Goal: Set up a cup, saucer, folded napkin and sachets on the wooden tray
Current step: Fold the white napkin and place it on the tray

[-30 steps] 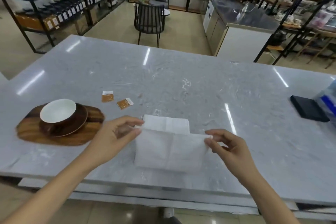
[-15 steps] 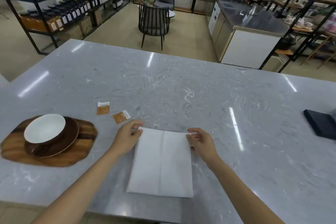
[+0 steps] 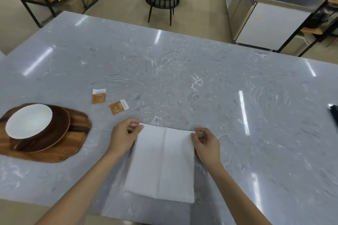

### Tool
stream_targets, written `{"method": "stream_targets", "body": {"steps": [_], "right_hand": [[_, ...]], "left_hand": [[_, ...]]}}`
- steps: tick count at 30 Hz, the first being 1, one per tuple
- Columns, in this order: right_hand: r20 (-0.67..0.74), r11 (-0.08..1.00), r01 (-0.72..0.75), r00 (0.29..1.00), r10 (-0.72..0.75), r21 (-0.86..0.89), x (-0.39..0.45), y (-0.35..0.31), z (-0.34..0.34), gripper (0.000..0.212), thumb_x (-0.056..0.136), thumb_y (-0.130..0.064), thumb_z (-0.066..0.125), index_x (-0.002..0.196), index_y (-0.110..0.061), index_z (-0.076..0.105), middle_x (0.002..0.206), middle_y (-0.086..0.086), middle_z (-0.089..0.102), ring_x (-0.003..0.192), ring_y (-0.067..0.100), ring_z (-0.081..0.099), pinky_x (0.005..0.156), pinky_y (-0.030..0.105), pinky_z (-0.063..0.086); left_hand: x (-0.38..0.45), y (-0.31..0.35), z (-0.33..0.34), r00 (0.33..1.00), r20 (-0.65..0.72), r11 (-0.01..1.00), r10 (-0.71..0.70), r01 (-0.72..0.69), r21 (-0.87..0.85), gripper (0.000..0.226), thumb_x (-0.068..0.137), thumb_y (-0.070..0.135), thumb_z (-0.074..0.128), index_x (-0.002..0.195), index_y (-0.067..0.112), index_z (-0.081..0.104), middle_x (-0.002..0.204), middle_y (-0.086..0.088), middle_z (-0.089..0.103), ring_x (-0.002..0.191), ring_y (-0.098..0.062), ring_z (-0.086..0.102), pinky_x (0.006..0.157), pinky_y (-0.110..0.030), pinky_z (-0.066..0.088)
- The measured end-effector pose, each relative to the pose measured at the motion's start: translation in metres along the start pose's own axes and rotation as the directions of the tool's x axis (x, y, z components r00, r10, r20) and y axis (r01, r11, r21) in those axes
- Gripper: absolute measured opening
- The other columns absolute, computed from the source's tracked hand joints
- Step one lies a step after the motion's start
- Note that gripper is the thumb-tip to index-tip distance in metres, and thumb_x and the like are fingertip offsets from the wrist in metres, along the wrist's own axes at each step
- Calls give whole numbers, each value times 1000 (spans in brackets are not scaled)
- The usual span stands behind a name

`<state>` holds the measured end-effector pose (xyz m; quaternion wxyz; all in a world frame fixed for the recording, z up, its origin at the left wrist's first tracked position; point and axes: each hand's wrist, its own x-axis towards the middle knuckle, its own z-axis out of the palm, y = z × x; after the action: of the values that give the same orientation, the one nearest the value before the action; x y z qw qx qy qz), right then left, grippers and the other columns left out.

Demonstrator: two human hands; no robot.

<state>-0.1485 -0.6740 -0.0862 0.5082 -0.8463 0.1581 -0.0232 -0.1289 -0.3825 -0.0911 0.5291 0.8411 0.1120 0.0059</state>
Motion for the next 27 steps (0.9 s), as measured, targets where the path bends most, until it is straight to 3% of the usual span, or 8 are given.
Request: {"method": "stream_targets", "body": {"steps": [8,12,15,18,22,24,27], "right_hand": [[-53,1000,8,999,-9,-18,-10,-5,9,10,94,-24,67,104,-22,67,75,-9,70,72,-3,66,61,4,47],[-56,996,29,998,-34,-83,-13,-8,9,21,96,-25,65,115,-16,65,77,-11,68,74,-1,65,65,11,50],[-62,985,51,996,-62,-164,-24,-13,9,35,98,-32,62,129,-17,56,99,-5,68,81,2,64,77,29,57],[-81,921,132,982,-172,-366,-43,-17,16,48,100,-38,57,141,-14,48,134,6,54,116,19,58,91,36,54],[14,772,328,924,-382,-545,-74,-27,33,48,100,-29,57,143,-7,51,148,16,50,136,35,47,112,47,42],[91,740,356,923,-374,-571,-90,-27,43,53,103,-32,51,150,-9,45,159,15,41,148,33,36,121,45,32],[197,693,385,920,-338,-610,-109,-17,56,58,107,-38,35,160,-15,27,169,5,20,157,23,14,127,39,14]], "left_hand": [[-4,1,4,996,-78,998,32,-27,64,12,84,29,79,94,26,72,85,12,74,77,-1,68,74,-26,57],[-18,4,8,978,-110,953,178,-144,265,29,87,23,75,114,18,66,109,3,62,91,-19,65,81,-38,56],[-41,5,11,934,-41,844,356,-303,443,31,91,24,65,121,17,63,124,-3,54,113,-25,55,84,-38,55],[-66,8,20,867,125,709,483,-471,525,39,95,31,52,127,11,64,141,-8,55,133,-30,48,105,-44,49],[-92,8,35,874,329,638,357,-486,597,57,103,42,32,151,13,44,165,-4,30,155,-25,17,126,-45,16],[-105,0,36,889,351,606,293,-457,651,62,104,45,21,158,17,29,169,-1,16,157,-20,4,127,-43,4],[-121,-11,29,899,353,582,258,-436,687,63,103,45,15,161,19,19,169,0,9,157,-19,-1,127,-44,2]]}}
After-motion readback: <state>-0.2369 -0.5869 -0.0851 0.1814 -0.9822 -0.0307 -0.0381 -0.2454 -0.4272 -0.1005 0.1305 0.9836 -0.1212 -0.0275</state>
